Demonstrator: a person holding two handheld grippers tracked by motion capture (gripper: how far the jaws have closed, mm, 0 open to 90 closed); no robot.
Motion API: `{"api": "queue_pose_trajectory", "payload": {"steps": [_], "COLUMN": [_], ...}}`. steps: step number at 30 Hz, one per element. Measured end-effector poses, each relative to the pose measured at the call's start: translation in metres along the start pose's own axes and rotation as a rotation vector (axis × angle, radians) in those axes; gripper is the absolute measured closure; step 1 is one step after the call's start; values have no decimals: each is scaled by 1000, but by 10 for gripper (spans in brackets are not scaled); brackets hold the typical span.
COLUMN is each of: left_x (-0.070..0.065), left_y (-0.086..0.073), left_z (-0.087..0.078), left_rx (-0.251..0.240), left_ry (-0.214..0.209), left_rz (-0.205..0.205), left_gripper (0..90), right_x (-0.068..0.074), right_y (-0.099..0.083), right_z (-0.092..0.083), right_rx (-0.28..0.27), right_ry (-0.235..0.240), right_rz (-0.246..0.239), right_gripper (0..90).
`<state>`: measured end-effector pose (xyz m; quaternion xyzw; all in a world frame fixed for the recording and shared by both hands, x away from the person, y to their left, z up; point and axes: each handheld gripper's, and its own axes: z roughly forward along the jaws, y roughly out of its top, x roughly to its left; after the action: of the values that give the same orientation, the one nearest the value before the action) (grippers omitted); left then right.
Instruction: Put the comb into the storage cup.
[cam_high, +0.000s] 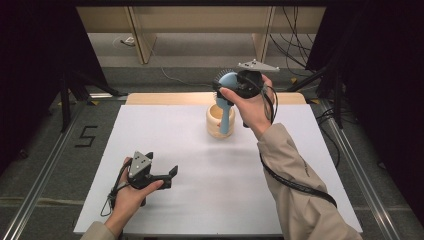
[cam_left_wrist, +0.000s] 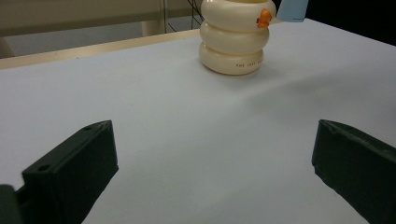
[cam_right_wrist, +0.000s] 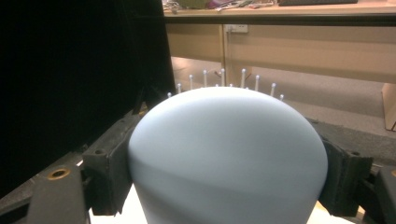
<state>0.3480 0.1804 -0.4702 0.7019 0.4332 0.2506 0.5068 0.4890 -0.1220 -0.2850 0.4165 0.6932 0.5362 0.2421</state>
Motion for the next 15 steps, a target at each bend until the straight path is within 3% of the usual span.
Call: {"api": "queue_pose_trajectory", "payload": {"steps": [15], "left_x": [0], "left_y": [0], "left_z": [0], "left_rx": [-1], "left_ry": [-1], "left_rz": [-1], "left_gripper": [0], "right_x": [-2], "right_y": [7], "right_z": [0], "right_rx": [-20], "right_ry": [-15], "right_rz": [8], "right_gripper": [210]}}
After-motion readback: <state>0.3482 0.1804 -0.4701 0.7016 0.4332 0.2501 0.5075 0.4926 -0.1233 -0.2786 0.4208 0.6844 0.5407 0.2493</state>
